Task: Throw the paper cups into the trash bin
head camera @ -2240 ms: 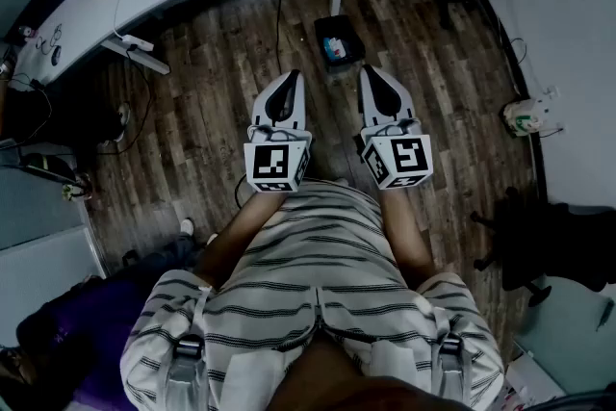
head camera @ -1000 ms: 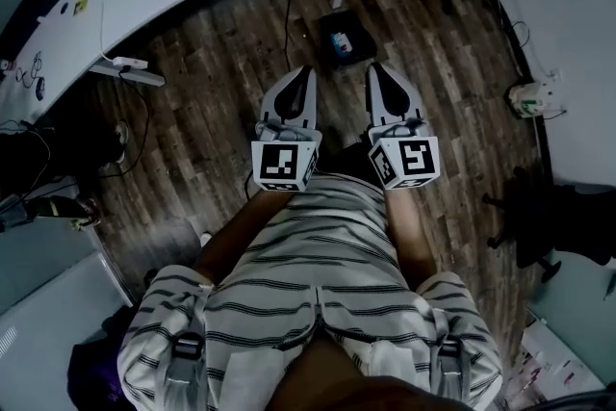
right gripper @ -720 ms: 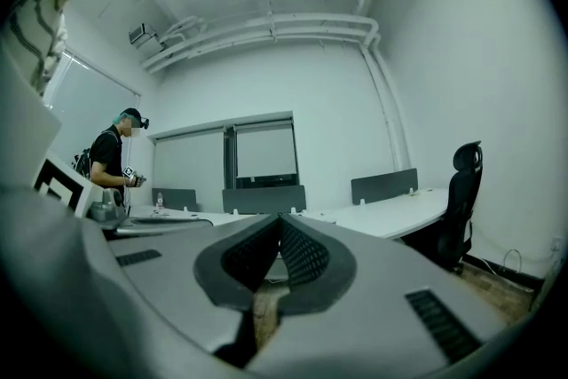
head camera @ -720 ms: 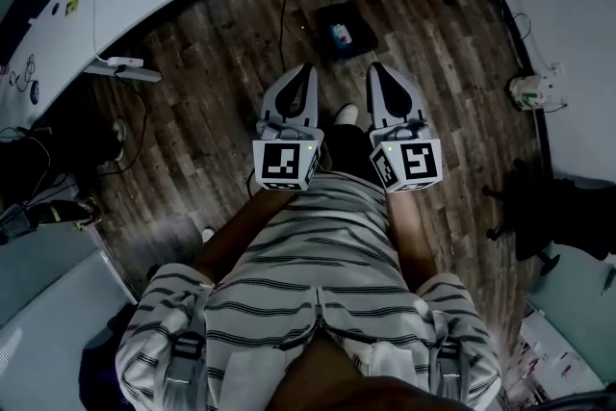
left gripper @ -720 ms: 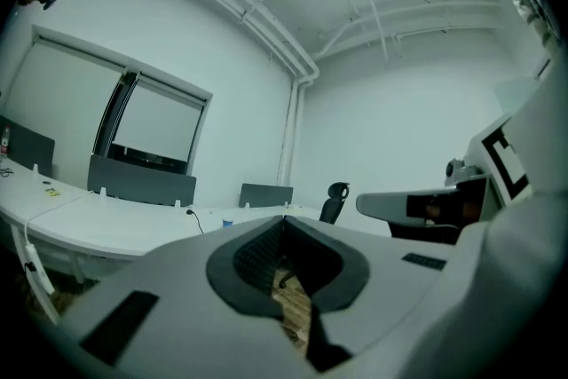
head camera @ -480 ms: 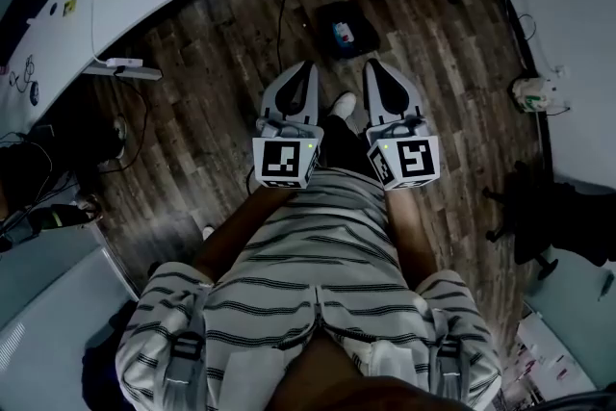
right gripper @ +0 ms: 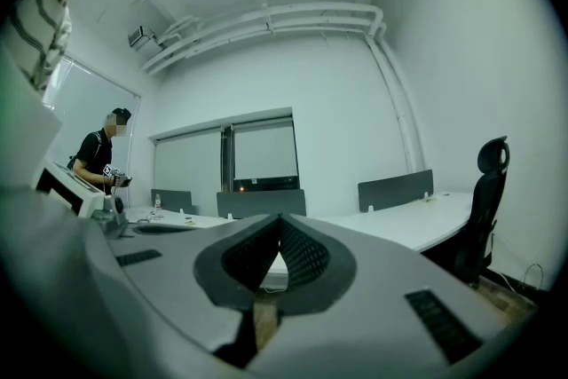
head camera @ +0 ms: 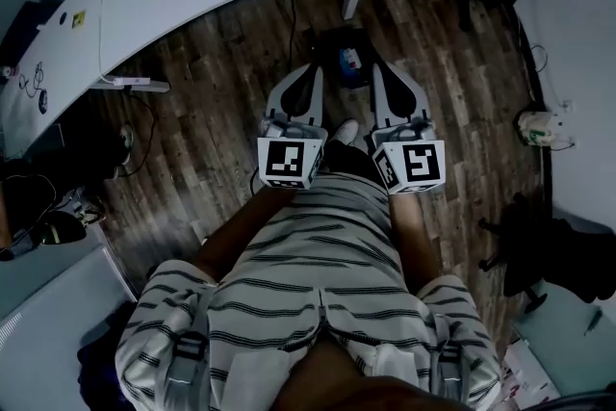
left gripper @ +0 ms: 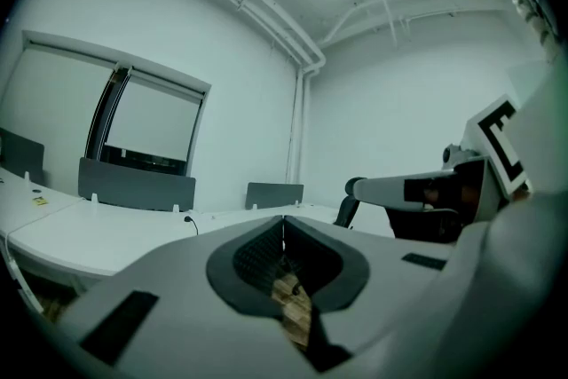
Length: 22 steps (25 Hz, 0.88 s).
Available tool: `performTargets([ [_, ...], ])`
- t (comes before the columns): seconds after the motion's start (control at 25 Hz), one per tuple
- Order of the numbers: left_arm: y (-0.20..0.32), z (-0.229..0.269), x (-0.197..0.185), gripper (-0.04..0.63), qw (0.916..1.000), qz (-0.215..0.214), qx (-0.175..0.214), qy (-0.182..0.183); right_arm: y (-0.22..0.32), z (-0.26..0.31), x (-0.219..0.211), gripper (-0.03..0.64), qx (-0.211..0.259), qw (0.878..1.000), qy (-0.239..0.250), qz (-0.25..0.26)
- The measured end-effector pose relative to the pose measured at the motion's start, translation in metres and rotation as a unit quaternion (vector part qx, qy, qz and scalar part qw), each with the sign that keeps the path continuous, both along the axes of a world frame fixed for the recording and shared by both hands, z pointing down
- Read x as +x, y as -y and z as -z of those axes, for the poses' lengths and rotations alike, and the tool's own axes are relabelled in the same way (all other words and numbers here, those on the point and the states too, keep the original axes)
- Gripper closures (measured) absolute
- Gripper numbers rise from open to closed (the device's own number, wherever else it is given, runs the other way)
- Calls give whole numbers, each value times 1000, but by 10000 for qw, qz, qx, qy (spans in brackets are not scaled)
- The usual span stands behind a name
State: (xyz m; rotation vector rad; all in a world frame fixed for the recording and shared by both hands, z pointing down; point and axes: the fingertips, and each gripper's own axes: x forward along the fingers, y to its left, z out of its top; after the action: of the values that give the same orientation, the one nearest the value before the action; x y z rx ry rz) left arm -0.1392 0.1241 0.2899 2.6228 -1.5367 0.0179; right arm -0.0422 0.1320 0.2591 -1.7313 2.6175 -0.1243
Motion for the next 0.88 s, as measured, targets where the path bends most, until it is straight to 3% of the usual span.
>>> performTargets([
  [0.56, 89, -3, 54, 571, 9990, 438, -114, 46, 94, -5, 50, 600, -54, 9991, 37, 422],
  [0.88, 118, 0, 56, 571, 9989, 463, -55, -73, 120, -15, 54, 600, -169, 9990, 80, 406],
])
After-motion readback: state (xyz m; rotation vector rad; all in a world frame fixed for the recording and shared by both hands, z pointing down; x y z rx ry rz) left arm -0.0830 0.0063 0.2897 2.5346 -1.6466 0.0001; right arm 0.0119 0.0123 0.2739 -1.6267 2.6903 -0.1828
